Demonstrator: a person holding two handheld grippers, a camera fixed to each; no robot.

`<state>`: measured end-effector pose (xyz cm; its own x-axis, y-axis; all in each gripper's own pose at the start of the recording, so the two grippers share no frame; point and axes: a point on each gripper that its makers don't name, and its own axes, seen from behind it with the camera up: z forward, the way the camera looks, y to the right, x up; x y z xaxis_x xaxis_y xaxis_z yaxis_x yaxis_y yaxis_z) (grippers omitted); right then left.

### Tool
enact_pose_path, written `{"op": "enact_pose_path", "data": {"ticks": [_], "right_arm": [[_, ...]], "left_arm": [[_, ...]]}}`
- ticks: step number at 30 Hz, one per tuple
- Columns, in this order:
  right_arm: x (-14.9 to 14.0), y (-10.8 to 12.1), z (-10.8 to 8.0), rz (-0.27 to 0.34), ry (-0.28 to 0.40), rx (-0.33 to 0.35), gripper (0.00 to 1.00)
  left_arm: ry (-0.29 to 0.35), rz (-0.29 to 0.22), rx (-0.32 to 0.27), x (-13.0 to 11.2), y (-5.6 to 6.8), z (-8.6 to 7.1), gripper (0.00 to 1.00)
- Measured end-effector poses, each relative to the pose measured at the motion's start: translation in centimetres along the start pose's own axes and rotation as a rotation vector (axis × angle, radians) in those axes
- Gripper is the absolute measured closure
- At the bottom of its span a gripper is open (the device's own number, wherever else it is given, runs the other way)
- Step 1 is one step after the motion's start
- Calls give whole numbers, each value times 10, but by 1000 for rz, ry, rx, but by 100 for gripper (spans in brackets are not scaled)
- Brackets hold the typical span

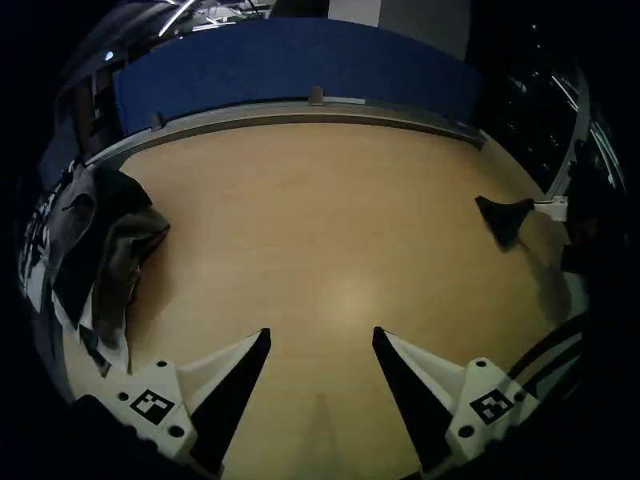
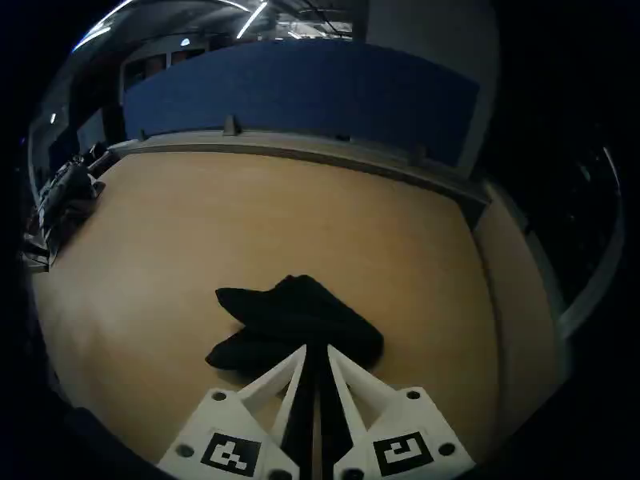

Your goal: Fold towel

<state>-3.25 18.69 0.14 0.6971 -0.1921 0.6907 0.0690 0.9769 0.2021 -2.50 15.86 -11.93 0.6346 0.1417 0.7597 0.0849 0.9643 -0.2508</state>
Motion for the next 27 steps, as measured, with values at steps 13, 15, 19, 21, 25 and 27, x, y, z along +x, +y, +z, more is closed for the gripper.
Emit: {"op": "enact_pose_path", "data": {"ticks": [13,15,19,21,25,27], "right_arm": [[-61,20,-2,52,-99,-88,96],[-69,25,-2,60,-117,-110,94],[-88,36,-6,73,-170,-163,71],[-100,41,-7,75,-203,-189,61],[-114,44,-7,68,-235,-216,56],[-116,46,-8,64,-242,-231,52]], "left_arm": [[-7,14,-2,-5,0,-2,6],[-7,16,0,-5,-2,-3,6],[-7,15,3,-5,-4,-5,6],[-7,13,4,-6,-5,-5,6],[-8,12,6,-7,-7,-6,6],[-9,13,6,-7,-7,-6,6]]}}
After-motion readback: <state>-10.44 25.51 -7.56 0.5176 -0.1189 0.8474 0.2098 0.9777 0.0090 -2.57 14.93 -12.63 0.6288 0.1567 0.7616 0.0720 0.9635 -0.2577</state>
